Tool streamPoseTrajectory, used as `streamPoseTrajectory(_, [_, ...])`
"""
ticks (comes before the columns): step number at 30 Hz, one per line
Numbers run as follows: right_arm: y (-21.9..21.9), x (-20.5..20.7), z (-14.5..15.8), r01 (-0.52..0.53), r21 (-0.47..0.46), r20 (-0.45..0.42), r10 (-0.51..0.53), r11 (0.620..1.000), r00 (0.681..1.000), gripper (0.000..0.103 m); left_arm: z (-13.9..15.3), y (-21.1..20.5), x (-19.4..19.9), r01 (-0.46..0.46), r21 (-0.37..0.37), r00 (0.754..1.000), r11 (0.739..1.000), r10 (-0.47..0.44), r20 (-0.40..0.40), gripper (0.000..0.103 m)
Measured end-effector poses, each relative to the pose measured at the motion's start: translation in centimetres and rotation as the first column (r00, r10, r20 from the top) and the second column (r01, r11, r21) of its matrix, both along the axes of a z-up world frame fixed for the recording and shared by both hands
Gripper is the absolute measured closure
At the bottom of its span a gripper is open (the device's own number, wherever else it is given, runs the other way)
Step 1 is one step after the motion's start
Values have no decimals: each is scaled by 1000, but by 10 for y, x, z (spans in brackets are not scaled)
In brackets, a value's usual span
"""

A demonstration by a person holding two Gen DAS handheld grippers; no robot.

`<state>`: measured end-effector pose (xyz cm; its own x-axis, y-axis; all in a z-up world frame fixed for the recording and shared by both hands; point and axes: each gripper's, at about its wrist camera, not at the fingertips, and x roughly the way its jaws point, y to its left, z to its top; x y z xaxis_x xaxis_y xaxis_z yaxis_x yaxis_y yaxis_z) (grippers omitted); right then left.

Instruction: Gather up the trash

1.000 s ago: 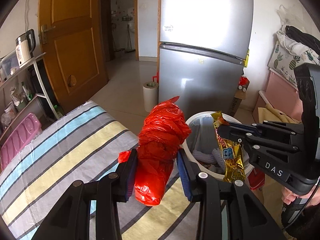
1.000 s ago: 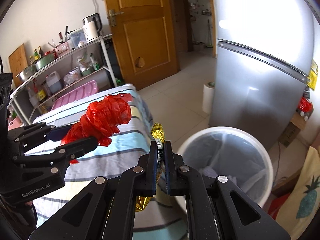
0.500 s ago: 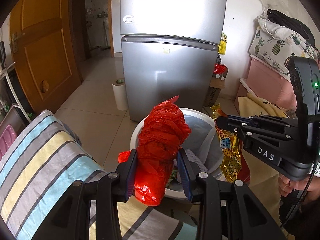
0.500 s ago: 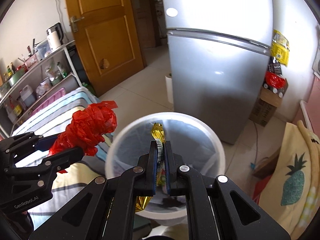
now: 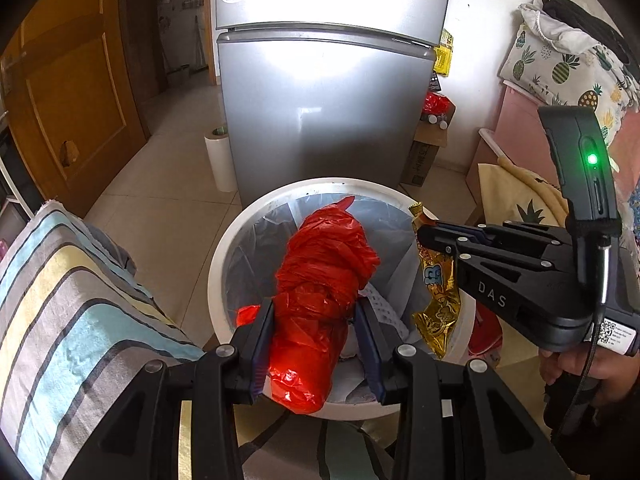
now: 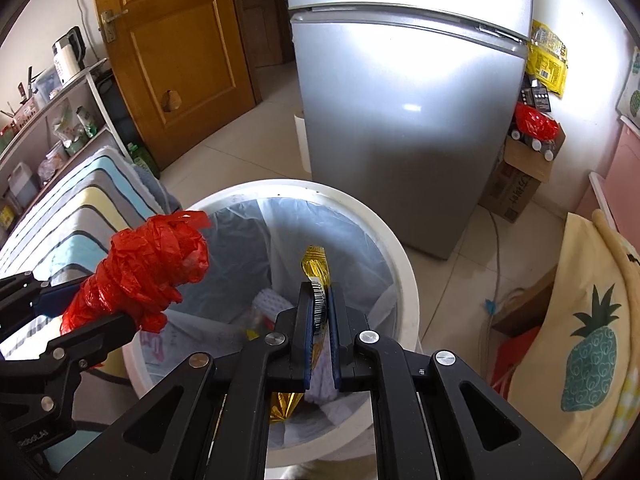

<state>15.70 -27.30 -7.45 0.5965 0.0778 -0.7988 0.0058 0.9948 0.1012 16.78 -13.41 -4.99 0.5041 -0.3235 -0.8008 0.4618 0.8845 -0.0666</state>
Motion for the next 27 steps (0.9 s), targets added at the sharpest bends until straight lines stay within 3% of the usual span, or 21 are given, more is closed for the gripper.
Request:
streamPoseTrajectory(5, [-2,4,-4,16,-13,-14,-16,1000,1000,89,-6,-5,5,-2,17,1000,1000,2,-7,63])
streamPoseTrajectory(7, [-3,5,-5,26,-8,-17,-26,1000,1000,81,-6,-4,6,-3,16,1000,1000,3,-11,63])
streamPoseTrajectory(9, [-5,5,-5,32,8,-19,-32,999,999,60,-6,-2,6,-8,18,1000,1000,8,-9,60])
streamPoseTrajectory(11, [-5,4,-5,35,20,-18,-35,999,999,54,-6,-1,5,-8,16,1000,1000,8,-8,58])
streamPoseTrajectory(27, [1,-35,33,76,27,94,-78,997,992,54,19,14,-23,-67,-15,995,998,67,77,56])
